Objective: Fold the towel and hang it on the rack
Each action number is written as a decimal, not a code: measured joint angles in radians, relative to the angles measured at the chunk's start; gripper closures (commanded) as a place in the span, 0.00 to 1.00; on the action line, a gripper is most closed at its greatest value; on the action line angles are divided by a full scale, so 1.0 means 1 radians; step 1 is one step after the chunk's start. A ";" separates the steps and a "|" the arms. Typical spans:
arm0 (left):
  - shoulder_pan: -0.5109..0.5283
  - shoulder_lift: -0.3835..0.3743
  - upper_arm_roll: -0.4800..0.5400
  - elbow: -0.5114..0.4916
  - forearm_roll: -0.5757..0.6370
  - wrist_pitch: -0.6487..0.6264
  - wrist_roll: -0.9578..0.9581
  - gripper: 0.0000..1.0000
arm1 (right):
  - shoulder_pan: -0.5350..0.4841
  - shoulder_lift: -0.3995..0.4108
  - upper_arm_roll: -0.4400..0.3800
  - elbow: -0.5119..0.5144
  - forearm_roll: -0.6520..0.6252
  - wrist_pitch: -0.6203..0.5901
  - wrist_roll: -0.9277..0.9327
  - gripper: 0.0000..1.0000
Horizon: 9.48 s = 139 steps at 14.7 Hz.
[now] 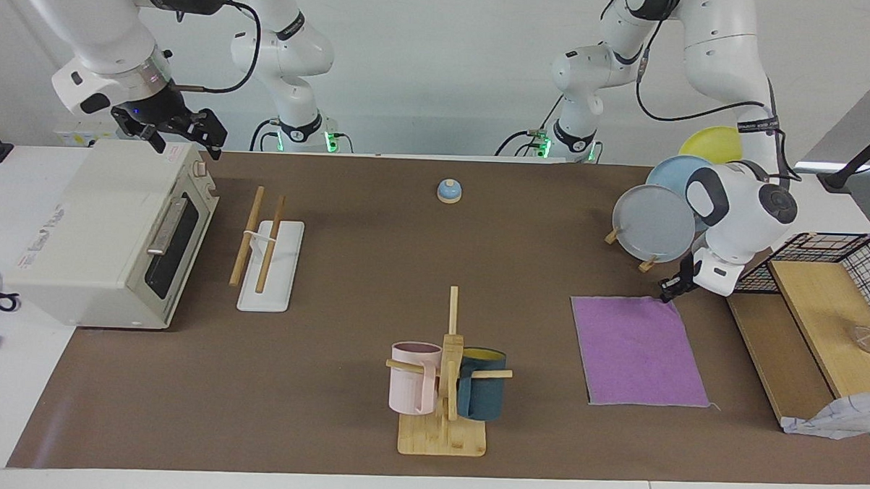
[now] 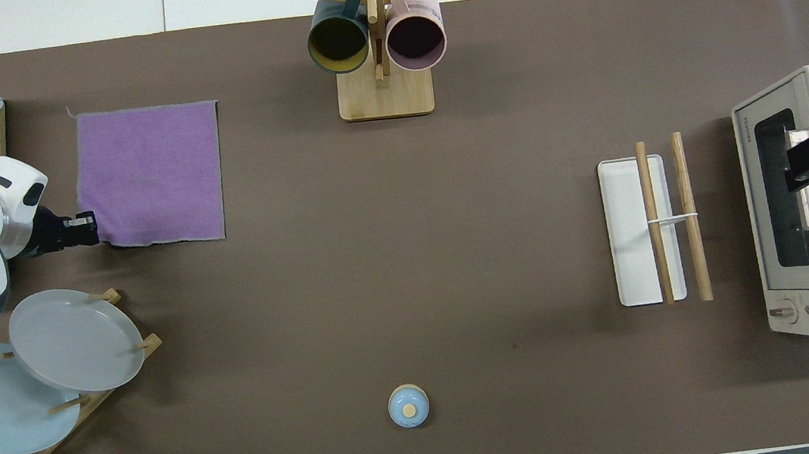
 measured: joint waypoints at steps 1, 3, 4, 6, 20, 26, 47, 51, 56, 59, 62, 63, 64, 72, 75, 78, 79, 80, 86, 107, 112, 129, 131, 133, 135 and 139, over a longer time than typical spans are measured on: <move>-0.015 -0.009 0.000 0.007 0.007 -0.001 0.013 1.00 | 0.000 0.000 0.000 0.000 0.000 0.000 0.000 0.00; -0.046 -0.033 -0.002 0.016 0.041 -0.007 0.031 1.00 | 0.000 0.000 0.000 0.000 0.000 0.000 0.000 0.00; -0.066 -0.048 -0.002 0.019 0.061 -0.014 0.038 1.00 | 0.000 0.000 0.000 0.000 0.000 0.000 0.000 0.00; -0.132 -0.077 -0.005 0.020 0.136 -0.035 0.045 1.00 | 0.000 0.000 0.000 0.000 0.000 0.000 0.000 0.00; -0.370 -0.104 -0.001 -0.096 0.324 -0.051 -0.020 0.00 | 0.000 0.000 0.000 0.000 0.000 0.000 0.000 0.00; -0.285 -0.104 0.005 -0.068 0.212 -0.016 0.001 0.00 | 0.000 0.000 0.000 0.000 0.000 0.000 0.000 0.00; -0.135 0.052 -0.005 -0.022 -0.265 0.118 0.300 0.46 | 0.000 0.000 0.000 0.000 0.000 0.000 0.000 0.00; -0.135 0.052 -0.005 -0.022 -0.265 0.117 0.300 0.80 | 0.000 0.000 0.000 0.000 0.000 0.000 0.000 0.00; -0.135 0.049 -0.010 -0.016 -0.275 0.104 0.300 1.00 | 0.000 0.000 0.000 0.000 0.000 0.000 0.000 0.00; -0.134 0.051 -0.007 -0.006 -0.275 0.084 0.296 1.00 | 0.000 0.000 0.000 0.000 0.000 0.000 0.000 0.00; -0.134 0.050 -0.004 0.055 -0.276 0.001 0.212 1.00 | 0.000 0.000 0.000 0.000 0.000 0.000 0.000 0.00; -0.134 0.047 -0.006 0.085 -0.275 -0.032 0.162 1.00 | 0.000 0.000 0.000 0.000 0.000 0.000 0.000 0.00; -0.135 0.041 -0.009 0.113 -0.275 -0.064 0.103 1.00 | 0.000 0.000 0.000 0.000 0.000 0.000 0.000 0.00; -0.249 -0.105 -0.034 0.212 -0.275 -0.235 -0.633 1.00 | 0.000 0.000 0.000 0.000 0.000 0.000 0.000 0.00; -0.281 -0.170 -0.078 0.218 -0.275 -0.255 -0.950 1.00 | 0.000 0.000 0.000 0.000 0.000 0.000 0.000 0.00; -0.286 -0.219 -0.164 0.218 -0.276 -0.262 -1.283 1.00 | 0.000 0.000 0.000 0.000 0.000 0.000 0.000 0.00; -0.289 -0.229 -0.192 0.218 -0.276 -0.262 -1.383 1.00 | 0.000 0.000 0.000 0.000 0.000 0.000 0.000 0.00; -0.291 -0.236 -0.221 0.218 -0.277 -0.262 -1.476 1.00 | 0.000 0.000 0.000 0.000 0.000 0.000 0.000 0.00; -0.293 -0.260 -0.343 0.221 -0.338 -0.257 -1.890 1.00 | 0.002 0.002 0.010 -0.002 0.038 0.088 -0.011 0.00; -0.347 -0.288 -0.472 0.208 -0.426 -0.042 -2.411 1.00 | 0.182 -0.126 0.043 -0.381 0.827 0.566 1.132 0.00; -0.347 -0.292 -0.471 0.208 -0.426 -0.031 -2.431 1.00 | 0.247 -0.143 0.044 -0.437 0.829 0.656 1.179 0.00; -0.347 -0.292 -0.471 0.208 -0.426 -0.027 -2.450 1.00 | 0.299 -0.117 0.048 -0.454 0.881 0.761 1.183 1.00; -0.348 -0.292 -0.472 0.208 -0.424 -0.027 -2.450 0.00 | 0.299 -0.117 0.048 -0.454 0.881 0.761 1.169 1.00; -0.355 -0.295 -0.472 0.208 -0.414 -0.027 -2.449 0.00 | 0.299 -0.117 0.048 -0.454 0.881 0.761 1.150 1.00; -0.361 -0.300 -0.473 0.207 -0.408 -0.027 -2.449 0.00 | 0.299 -0.117 0.049 -0.455 0.878 0.755 1.116 1.00; -0.360 -0.305 -0.471 0.205 -0.384 -0.027 -2.446 0.00 | 0.299 -0.117 0.048 -0.457 0.721 0.679 0.916 1.00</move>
